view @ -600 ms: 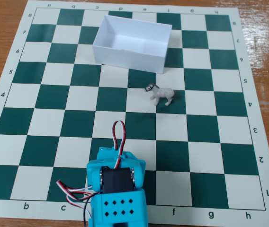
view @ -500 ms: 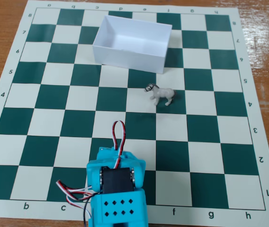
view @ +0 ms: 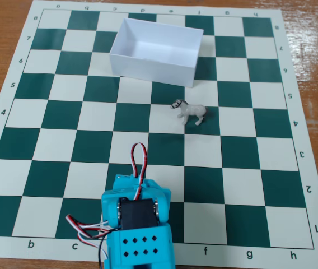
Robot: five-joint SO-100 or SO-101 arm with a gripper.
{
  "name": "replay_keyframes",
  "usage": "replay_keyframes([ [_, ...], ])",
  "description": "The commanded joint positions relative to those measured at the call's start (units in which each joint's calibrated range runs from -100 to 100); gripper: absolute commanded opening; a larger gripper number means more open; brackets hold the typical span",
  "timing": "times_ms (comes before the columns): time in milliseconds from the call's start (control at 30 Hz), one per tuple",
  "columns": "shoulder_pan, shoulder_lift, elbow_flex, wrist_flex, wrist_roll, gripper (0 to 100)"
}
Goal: Grab the toy horse and put it in the box.
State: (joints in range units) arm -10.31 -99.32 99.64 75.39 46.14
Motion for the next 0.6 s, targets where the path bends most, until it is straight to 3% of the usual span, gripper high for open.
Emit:
replay_keyframes([
  [0, -0.4, -0.2, 0.4, 0.1, 0.1, 0],
  [567, 3.6, -0.1, 0.4, -0.5, 0.1, 0],
])
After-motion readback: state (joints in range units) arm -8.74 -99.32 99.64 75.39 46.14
